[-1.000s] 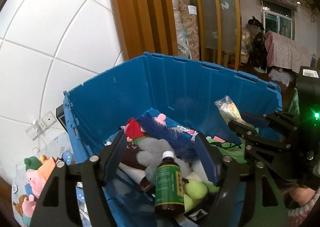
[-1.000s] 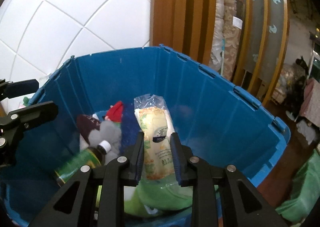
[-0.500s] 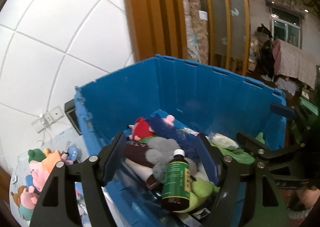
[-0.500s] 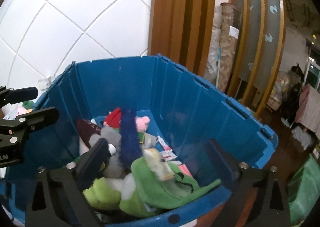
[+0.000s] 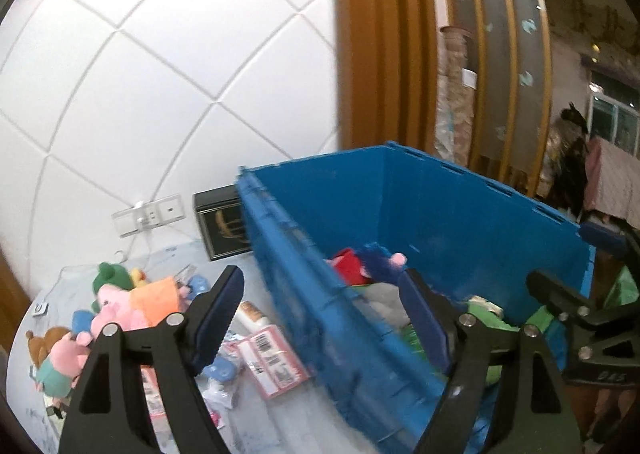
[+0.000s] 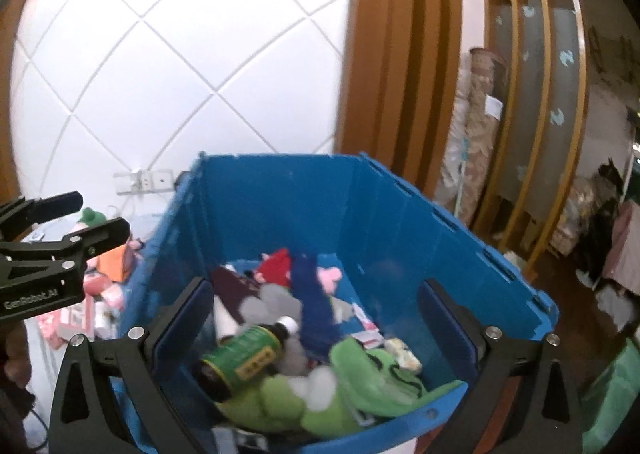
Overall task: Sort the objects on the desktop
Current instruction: 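Move both grippers back over the table, then grasp a pink tissue pack with the left gripper while the right grasps another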
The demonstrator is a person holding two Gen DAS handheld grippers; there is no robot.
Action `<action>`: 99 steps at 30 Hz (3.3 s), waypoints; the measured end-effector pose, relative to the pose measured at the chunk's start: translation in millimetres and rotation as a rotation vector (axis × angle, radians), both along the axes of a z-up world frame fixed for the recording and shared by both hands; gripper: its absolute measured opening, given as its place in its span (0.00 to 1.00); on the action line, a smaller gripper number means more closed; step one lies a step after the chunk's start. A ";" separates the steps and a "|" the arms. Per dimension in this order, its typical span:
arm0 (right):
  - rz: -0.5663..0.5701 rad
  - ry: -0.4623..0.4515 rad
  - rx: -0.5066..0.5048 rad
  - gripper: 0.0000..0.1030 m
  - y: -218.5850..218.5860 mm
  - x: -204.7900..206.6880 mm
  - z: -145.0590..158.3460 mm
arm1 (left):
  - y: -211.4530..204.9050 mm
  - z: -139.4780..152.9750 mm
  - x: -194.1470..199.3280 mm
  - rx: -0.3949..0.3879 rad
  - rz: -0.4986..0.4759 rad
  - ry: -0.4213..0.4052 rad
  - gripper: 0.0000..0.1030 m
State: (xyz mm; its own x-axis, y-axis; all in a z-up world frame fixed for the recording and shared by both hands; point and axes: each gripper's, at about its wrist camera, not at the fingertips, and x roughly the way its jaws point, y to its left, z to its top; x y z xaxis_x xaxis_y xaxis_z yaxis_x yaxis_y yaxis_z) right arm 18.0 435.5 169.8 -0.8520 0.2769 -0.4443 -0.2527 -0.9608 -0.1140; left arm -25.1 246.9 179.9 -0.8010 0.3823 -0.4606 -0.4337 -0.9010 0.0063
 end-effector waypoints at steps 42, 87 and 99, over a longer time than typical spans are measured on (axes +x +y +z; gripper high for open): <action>0.426 -0.384 -0.216 1.00 -224.8 -163.0 -141.5 | -346.0 -211.7 -74.8 -0.077 0.526 -0.494 0.77; 0.641 -0.794 -0.209 1.00 -359.4 -272.7 -265.2 | -339.6 -300.8 -134.9 -0.104 0.350 -0.756 1.00; 0.639 -0.880 -0.244 0.85 -358.7 -274.3 -283.7 | -341.3 -296.6 -114.5 -0.044 0.394 -0.785 0.94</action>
State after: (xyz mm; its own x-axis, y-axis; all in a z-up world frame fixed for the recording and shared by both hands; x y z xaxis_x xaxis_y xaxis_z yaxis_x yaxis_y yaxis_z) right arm -256.3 76.8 -113.9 -0.1680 -0.2772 -0.9460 0.3721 -0.9065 0.1995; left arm -139.6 -94.4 -116.7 -0.3168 0.1137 -0.9417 0.0145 -0.9921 -0.1247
